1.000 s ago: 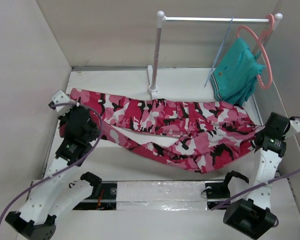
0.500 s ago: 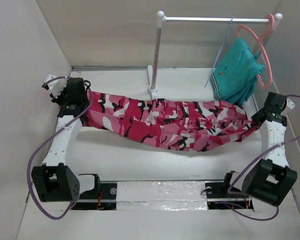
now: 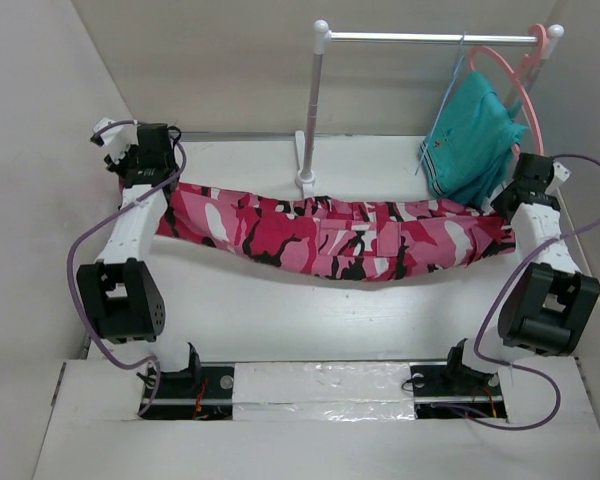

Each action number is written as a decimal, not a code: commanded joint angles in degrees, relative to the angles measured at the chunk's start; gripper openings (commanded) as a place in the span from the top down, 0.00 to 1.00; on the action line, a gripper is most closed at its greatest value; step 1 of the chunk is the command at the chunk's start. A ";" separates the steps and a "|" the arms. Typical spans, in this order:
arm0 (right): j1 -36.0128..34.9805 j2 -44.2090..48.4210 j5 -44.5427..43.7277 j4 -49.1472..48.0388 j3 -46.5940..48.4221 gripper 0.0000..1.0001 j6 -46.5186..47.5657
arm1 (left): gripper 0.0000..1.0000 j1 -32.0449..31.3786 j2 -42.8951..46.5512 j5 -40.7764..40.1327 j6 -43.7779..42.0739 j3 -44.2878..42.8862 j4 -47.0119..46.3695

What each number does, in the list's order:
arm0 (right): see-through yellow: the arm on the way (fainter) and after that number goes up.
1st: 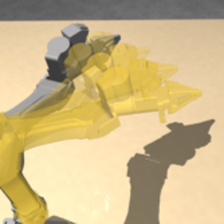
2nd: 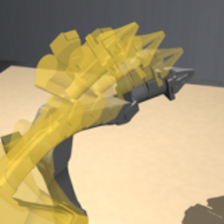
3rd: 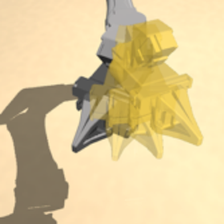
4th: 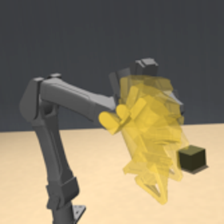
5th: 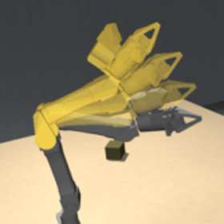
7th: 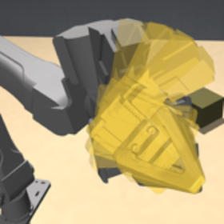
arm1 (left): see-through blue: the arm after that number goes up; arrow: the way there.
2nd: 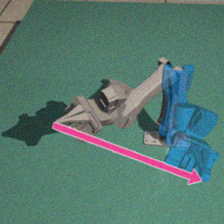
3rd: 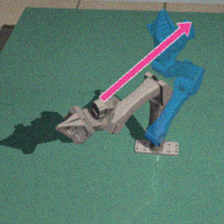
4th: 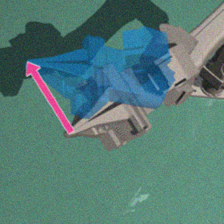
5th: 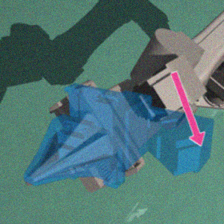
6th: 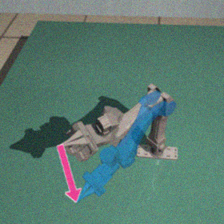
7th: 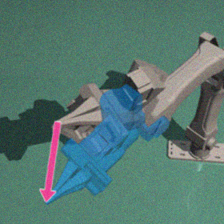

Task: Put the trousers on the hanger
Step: Fold the trousers at the center of the board.

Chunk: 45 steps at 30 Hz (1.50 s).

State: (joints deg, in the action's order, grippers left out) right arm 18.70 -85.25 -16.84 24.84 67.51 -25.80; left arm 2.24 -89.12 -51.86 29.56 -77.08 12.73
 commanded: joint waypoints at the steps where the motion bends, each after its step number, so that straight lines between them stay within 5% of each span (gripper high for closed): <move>1: -0.07 -0.53 -2.50 -6.55 3.08 1.00 0.31 | 1.00 2.50 -1.31 -2.12 -1.09 -5.18 -4.73; 7: 3.89 -3.59 2.95 -14.74 1.12 1.00 0.84 | 1.00 9.18 -4.74 5.54 -0.03 -7.99 -7.19; 23: 1.43 -13.27 -0.83 -15.08 6.15 0.95 2.86 | 1.00 6.82 -18.80 6.94 -5.65 -16.78 -11.33; 25: 1.43 -12.66 -0.82 -14.82 6.15 0.86 2.95 | 0.97 6.81 -20.64 7.38 -5.66 -18.36 -10.10; 26: 1.43 -11.35 -0.48 -15.34 5.89 0.79 2.95 | 0.82 6.81 -20.83 8.17 -5.74 -18.37 -10.01; 27: 1.43 -10.38 0.05 -15.96 5.36 0.54 3.39 | 0.73 6.81 -20.92 8.52 -4.79 -18.11 -9.22; 28: 1.43 -9.41 1.62 -16.49 4.40 0.39 4.00 | 0.60 6.81 -20.40 8.79 -4.78 -16.71 -9.48; 29: 1.43 -7.32 2.59 -16.49 4.13 0.27 4.09 | 0.35 6.81 -19.96 9.66 -5.56 -15.92 -10.44; 30: 1.43 -6.16 3.56 -16.14 3.78 0.12 4.09 | 0.29 7.42 -19.60 11.58 -5.48 -15.47 -10.53; 34: 1.43 1.74 6.55 -17.45 -1.75 0.00 3.39 | 0.24 7.43 -15.75 12.74 -4.87 -11.10 -10.53; 38: 1.43 11.23 7.96 -19.47 -10.18 0.01 3.83 | 0.36 6.81 -9.41 13.01 -3.73 -1.08 -12.38; 40: 1.43 16.66 8.84 -19.92 -15.46 0.17 4.18 | 0.39 6.81 -7.82 14.58 -3.72 3.49 -12.38; 41: 1.43 18.35 9.36 -20.88 -17.21 0.27 4.27 | 0.45 6.81 -7.73 14.94 -2.76 4.73 -11.60; 42: 1.43 19.85 9.89 -21.23 -20.45 0.61 4.44 | 0.46 6.81 -7.73 15.64 -1.97 5.70 -9.07; 43: 1.43 22.39 11.38 -21.41 -21.88 0.81 4.62 | 0.46 6.81 -7.56 16.86 -1.44 8.32 -8.34; 45: 1.43 24.60 13.31 -21.76 -24.25 1.00 4.53 | 0.44 6.81 -7.30 20.10 0.75 10.89 -5.98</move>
State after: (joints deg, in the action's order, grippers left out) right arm 20.23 -62.81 -7.25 6.31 46.02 -21.96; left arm 9.08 -97.97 -35.99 27.00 -69.76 2.94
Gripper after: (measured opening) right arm 0.042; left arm 0.556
